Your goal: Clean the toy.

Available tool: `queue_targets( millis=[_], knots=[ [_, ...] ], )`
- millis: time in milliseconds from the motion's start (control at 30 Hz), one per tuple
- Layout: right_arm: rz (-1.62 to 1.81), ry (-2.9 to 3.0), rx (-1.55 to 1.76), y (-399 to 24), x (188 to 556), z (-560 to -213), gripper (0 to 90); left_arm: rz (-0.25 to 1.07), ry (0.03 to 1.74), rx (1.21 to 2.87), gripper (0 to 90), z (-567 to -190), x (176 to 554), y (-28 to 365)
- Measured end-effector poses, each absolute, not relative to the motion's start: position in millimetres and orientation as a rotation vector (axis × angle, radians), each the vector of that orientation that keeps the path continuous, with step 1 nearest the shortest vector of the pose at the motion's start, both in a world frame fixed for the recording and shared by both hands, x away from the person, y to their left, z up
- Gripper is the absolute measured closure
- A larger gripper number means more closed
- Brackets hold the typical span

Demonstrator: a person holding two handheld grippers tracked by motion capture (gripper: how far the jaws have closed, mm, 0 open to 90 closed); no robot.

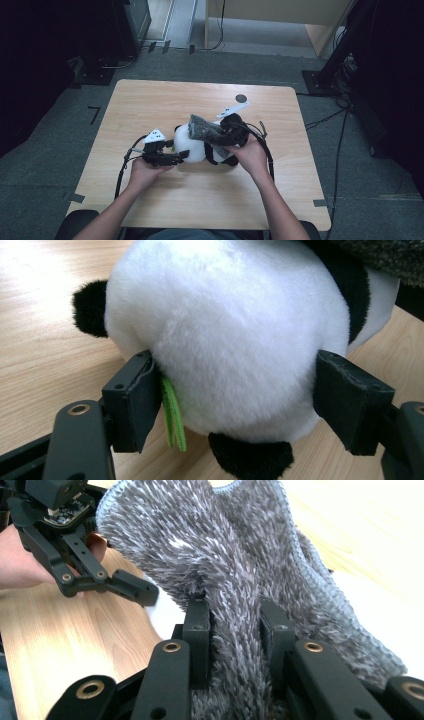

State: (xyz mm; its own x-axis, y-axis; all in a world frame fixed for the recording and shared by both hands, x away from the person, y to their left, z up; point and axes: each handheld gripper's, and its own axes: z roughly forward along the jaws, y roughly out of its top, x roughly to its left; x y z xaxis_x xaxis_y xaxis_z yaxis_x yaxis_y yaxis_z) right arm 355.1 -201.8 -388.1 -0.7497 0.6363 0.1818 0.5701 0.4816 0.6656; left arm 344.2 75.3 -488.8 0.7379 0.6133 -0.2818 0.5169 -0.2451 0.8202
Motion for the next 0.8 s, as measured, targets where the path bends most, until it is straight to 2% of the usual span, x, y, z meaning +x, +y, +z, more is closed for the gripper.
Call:
queue_targets(
  millis=[300,800],
  knots=[
    [1.136,2.563,1.132,-236,346,-383,70.8,0.113,0.866,1.907,24.3,-489,344,75],
    [1.088,2.492,1.286,-285,339,-394,70.6,0.103,0.871,1.904,24.3,-489,346,76]
  ],
)
